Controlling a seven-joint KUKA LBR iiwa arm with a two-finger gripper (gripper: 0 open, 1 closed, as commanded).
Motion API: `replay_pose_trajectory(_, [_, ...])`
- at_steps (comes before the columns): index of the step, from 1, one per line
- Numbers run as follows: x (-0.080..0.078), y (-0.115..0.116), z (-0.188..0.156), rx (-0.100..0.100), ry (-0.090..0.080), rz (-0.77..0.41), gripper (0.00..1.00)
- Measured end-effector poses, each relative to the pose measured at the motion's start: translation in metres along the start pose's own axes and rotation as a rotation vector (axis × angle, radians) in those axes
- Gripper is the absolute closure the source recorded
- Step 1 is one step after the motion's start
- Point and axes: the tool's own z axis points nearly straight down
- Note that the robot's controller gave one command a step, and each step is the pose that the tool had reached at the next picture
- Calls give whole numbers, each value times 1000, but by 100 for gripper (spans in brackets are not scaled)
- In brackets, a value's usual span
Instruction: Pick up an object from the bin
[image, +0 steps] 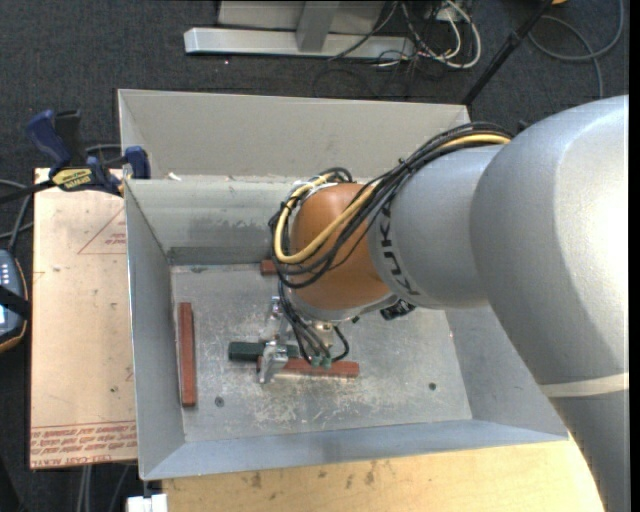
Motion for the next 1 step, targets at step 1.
replay_pose_trajectory(1, [-18, -9, -148, 7, 18, 49, 100])
